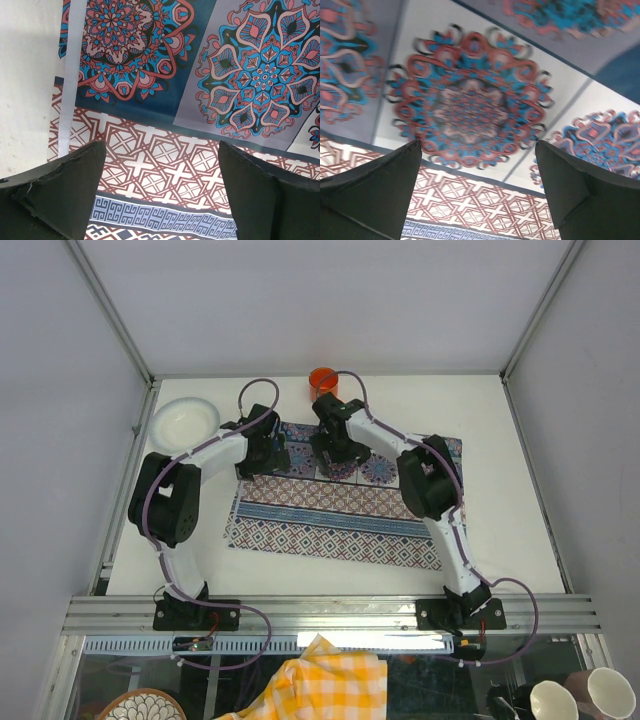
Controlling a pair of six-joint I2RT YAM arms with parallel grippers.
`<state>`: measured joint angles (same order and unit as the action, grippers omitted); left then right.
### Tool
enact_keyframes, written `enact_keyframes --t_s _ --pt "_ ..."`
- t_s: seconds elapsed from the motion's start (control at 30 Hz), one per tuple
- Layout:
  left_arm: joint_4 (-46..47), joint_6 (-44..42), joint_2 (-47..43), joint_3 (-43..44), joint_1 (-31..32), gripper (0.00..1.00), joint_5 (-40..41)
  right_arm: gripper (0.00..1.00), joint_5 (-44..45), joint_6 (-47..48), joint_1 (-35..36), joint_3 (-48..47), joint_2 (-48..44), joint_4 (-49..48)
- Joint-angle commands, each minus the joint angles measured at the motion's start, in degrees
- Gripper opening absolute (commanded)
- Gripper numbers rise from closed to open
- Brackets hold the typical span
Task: Set the dinner table for one person
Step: Adjust the napkin at the center of the board.
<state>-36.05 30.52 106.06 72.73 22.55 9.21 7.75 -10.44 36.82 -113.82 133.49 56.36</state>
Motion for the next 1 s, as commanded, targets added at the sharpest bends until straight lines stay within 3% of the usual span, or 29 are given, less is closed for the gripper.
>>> enact_keyframes --t_s 0.0,0.27,0.97 --pt "0.8 -2.0 -2.0 0.8 0.6 0.99 2.3 1.0 3.7 -3.2 -5.3 8.8 -8.7 -5.5" --pt "0.3 -2.8 -1.0 4.0 0.7 0.99 1.4 1.0 -0.2 -5.8 -13.1 18.8 -16.8 -10.2" --pt "1.7 -1.6 4.6 3.7 1.1 0.99 -1.0 1.0 -2.6 -7.0 -14.4 24.2 -15.4 -13.2"
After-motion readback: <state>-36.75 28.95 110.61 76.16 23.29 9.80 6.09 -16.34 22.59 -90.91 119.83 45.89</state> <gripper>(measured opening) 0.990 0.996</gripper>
